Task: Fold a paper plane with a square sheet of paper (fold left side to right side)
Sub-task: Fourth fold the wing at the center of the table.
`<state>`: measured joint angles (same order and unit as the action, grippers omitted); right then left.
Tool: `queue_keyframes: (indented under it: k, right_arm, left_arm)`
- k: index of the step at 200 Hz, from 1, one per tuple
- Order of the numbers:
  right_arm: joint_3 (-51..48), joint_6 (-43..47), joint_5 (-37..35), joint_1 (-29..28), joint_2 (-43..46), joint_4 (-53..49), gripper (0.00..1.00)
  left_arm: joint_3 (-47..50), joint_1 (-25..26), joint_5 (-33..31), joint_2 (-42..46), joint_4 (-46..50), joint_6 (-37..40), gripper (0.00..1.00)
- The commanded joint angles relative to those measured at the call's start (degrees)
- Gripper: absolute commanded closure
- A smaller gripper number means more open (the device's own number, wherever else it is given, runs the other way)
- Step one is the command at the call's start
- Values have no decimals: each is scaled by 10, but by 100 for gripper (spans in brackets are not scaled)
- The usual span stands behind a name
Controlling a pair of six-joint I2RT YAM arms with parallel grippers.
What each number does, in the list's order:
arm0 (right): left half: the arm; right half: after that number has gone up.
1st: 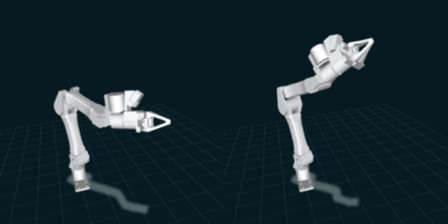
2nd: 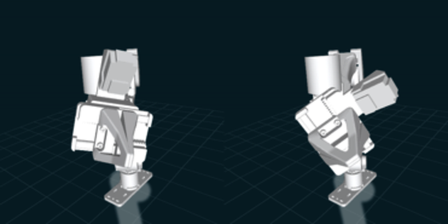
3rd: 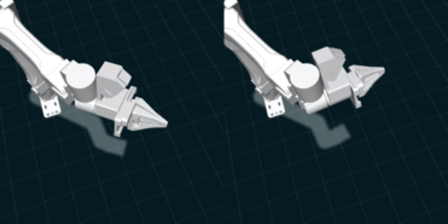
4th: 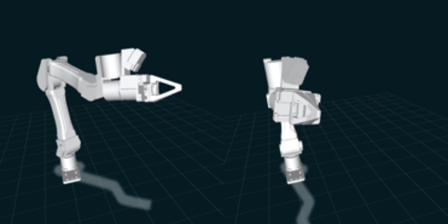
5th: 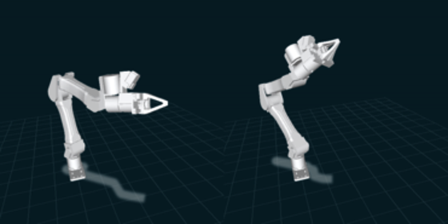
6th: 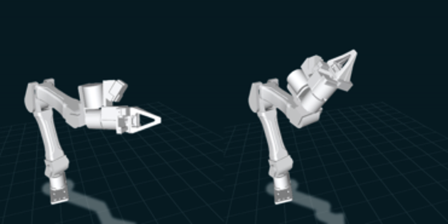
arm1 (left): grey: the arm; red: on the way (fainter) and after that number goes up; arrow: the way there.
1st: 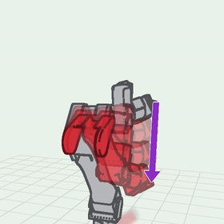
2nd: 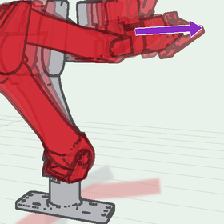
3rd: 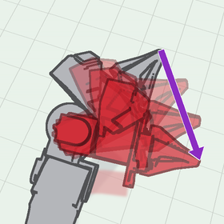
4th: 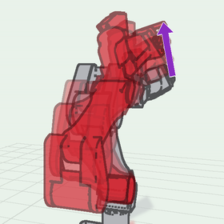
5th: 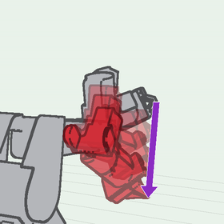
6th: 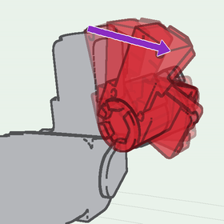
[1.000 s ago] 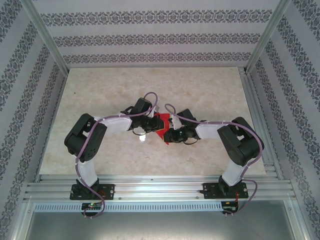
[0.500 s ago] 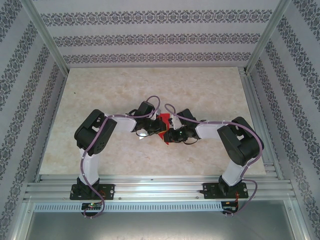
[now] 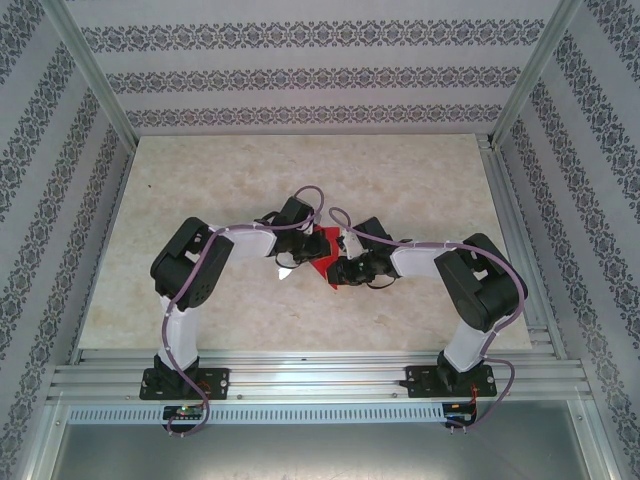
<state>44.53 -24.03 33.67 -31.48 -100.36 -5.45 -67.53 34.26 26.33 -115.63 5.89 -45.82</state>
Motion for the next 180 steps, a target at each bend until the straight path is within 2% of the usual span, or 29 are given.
queue_keyframes:
  k: [1,59,125,180]
  right_arm:
    - [-30,11,-62,-10,-43,-95,78]
    - [-33,10,-61,-10,-42,-91,78]
    - [-36,9,-59,-10,-42,-88,78]
    - [-36,10,-57,-10,-43,-86,78]
  left_arm:
    - [-35,-16,-67,-27,49,49,97]
    - [-72,-54,-95,-67,62,74,98]
    - [-114,-105,-80,-89,69,101,95]
    - [-230,-147,-74,-149,135,136,94]
